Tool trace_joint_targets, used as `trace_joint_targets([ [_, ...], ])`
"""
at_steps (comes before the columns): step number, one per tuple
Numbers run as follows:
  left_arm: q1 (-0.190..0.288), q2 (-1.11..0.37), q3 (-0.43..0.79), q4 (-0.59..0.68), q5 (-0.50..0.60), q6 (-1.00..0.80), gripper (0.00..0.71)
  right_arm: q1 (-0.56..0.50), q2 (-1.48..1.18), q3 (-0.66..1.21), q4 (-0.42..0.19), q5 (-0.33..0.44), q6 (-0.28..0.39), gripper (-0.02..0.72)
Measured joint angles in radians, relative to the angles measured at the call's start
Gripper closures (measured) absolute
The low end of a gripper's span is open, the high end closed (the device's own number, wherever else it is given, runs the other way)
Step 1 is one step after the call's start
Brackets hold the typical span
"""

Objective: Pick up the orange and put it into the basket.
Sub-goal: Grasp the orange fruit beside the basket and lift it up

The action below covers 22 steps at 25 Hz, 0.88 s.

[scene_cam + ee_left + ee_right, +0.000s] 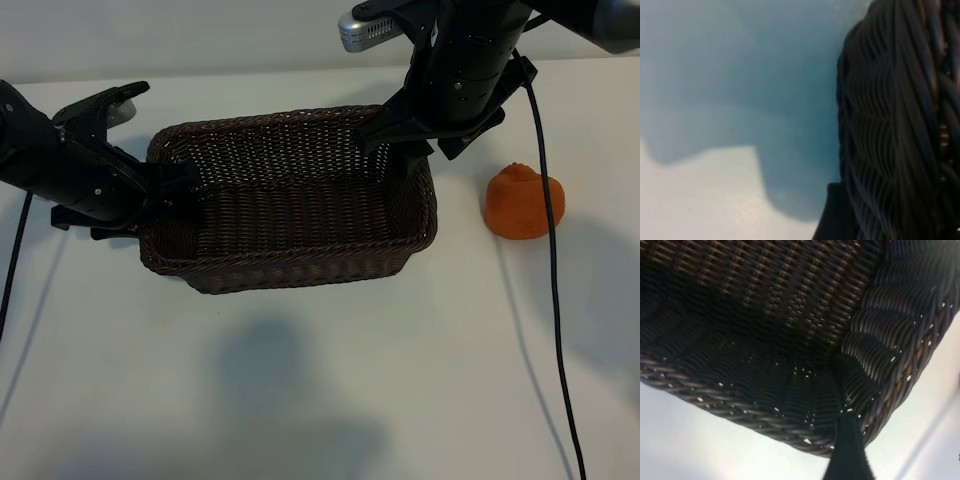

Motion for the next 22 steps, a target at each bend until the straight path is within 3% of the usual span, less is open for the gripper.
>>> trace_joint_targets([
  [17,0.002,-0.252,-0.001,0.074,0.045,-0.004,0.114,0.0,0.0,0.0,0.0,0.0,0.0,0.204],
  [22,0.002,-0.269,-0.039,0.077,0.046,-0.004,0.114,0.0,0.0,0.0,0.0,0.0,-0.008,0.204],
])
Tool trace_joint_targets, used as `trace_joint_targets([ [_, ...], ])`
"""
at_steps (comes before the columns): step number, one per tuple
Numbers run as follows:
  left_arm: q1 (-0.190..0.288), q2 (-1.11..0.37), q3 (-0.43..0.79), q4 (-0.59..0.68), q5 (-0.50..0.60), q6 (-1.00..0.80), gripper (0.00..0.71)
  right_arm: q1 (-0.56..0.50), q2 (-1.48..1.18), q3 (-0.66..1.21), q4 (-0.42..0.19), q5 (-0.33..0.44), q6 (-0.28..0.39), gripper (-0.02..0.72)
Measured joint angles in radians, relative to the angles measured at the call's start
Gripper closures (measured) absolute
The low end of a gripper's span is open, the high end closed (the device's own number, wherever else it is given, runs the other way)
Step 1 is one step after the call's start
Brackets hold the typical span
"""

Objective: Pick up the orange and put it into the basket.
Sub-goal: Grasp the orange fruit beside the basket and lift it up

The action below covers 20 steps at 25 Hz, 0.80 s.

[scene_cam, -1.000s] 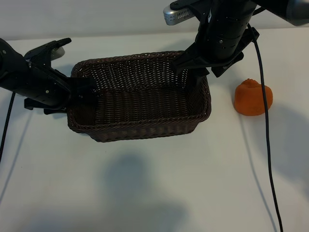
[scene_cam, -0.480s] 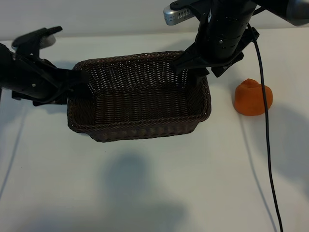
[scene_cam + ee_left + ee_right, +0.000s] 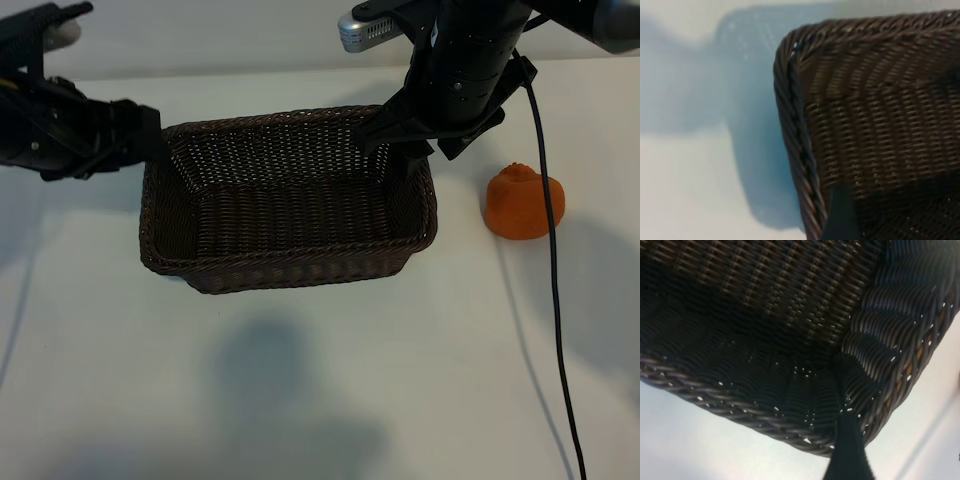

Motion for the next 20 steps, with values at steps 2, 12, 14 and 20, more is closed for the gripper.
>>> trace_joint_targets([
  [2,0.0,0.0,-0.006,0.0,0.002,0.0,0.114,0.0,0.0,0.0,0.0,0.0,-0.021,0.204],
  [12,0.001,0.0,-0.01,0.02,0.007,-0.001,0.114,-0.002,0.0,0.0,-0.14,0.002,-0.006,0.201],
  [14,0.001,0.0,-0.01,0.022,0.006,-0.001,0.114,-0.01,0.0,0.0,-0.185,0.002,0.023,0.186],
  [20,0.001,0.0,-0.01,0.023,0.006,-0.001,0.114,-0.078,0.0,0.0,-0.192,-0.01,0.068,0.166],
])
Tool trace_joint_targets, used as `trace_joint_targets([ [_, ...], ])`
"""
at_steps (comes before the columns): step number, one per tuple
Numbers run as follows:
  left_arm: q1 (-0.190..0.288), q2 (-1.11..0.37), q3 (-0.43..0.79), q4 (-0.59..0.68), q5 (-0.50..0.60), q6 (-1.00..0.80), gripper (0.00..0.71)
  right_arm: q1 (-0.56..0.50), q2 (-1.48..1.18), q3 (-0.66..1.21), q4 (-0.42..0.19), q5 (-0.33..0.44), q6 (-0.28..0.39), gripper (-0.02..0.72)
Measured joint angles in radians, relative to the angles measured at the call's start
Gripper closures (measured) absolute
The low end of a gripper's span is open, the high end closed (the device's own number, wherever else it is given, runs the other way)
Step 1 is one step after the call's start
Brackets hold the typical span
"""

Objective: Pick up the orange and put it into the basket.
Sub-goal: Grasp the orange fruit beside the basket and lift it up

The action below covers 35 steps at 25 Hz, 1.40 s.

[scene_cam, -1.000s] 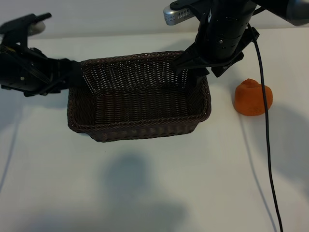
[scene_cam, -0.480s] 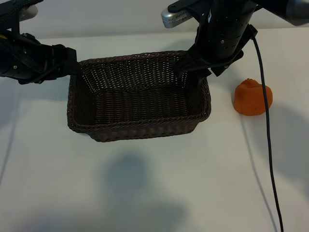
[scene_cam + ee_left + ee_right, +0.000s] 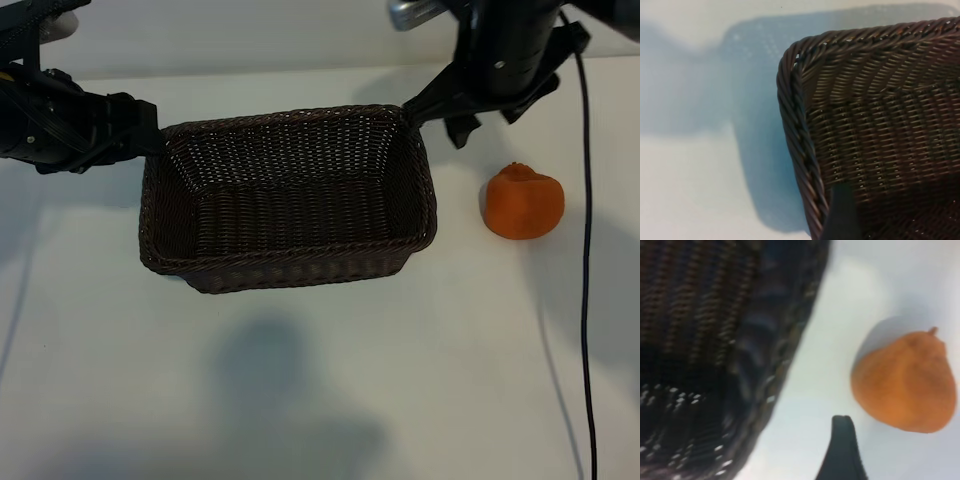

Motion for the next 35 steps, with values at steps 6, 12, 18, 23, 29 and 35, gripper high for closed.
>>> trace_joint_targets([
  [6,0.0,0.0,0.0,0.0,0.0,0.0,0.114,-0.066,0.0,0.057,0.002,-0.045,0.008,0.164],
  [12,0.0,0.0,0.0,0.0,0.0,0.001,0.114,-0.098,0.0,0.204,0.0,-0.222,0.047,0.163],
  [18,0.0,0.0,0.0,0.0,0.0,0.001,0.114,-0.126,0.0,0.332,-0.025,-0.391,0.088,0.163],
  [23,0.0,0.0,0.0,0.0,0.0,0.001,0.114,-0.19,0.0,0.402,-0.029,-0.457,0.09,0.163],
  [29,0.0,0.0,0.0,0.0,-0.001,0.003,0.114,-0.216,0.0,0.508,0.04,-0.555,0.038,0.162],
  [35,0.0,0.0,0.0,0.0,0.0,0.001,0.114,-0.216,0.0,0.543,0.14,-0.607,-0.038,0.167],
])
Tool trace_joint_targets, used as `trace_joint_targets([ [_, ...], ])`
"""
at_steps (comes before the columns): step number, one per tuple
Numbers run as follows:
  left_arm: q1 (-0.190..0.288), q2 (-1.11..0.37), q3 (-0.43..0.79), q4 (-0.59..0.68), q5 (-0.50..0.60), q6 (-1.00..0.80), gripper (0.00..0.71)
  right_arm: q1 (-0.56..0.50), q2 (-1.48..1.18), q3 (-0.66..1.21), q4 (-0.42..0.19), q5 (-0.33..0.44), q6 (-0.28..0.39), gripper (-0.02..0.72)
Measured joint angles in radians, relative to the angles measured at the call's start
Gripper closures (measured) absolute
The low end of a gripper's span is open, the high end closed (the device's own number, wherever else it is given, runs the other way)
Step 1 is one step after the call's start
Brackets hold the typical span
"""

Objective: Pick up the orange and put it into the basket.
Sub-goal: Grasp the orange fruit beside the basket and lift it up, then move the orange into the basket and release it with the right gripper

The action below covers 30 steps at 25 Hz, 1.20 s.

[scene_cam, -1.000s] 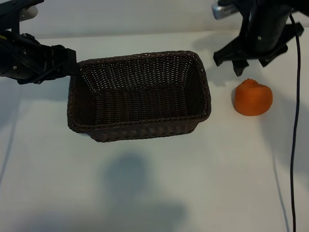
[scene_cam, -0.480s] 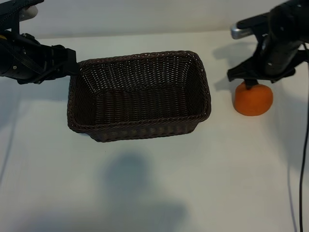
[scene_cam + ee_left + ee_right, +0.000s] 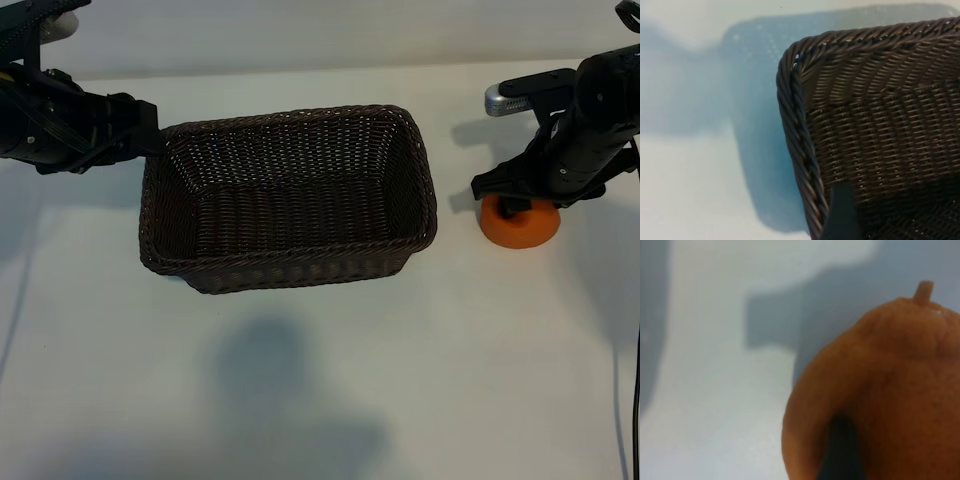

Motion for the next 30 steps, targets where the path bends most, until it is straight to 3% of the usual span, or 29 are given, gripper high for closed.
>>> trace_joint_targets([
  [4,0.0,0.0,0.0,0.0,0.0,0.0,0.116,0.0,0.017,0.001,0.011,0.006,-0.007,0.258],
  [9,0.0,0.0,0.0,0.0,0.0,0.0,0.117,0.0,0.029,0.001,0.015,0.021,-0.008,0.581],
  [11,0.0,0.0,0.0,0.0,0.001,0.0,0.117,0.0,0.029,0.001,0.015,0.021,-0.009,0.636],
  [22,0.0,0.0,0.0,0.0,0.002,0.0,0.118,0.0,-0.01,0.001,0.018,0.026,-0.025,0.656],
  [30,0.0,0.0,0.0,0.0,0.003,-0.002,0.118,0.0,-0.145,-0.017,0.022,0.083,-0.025,0.658],
])
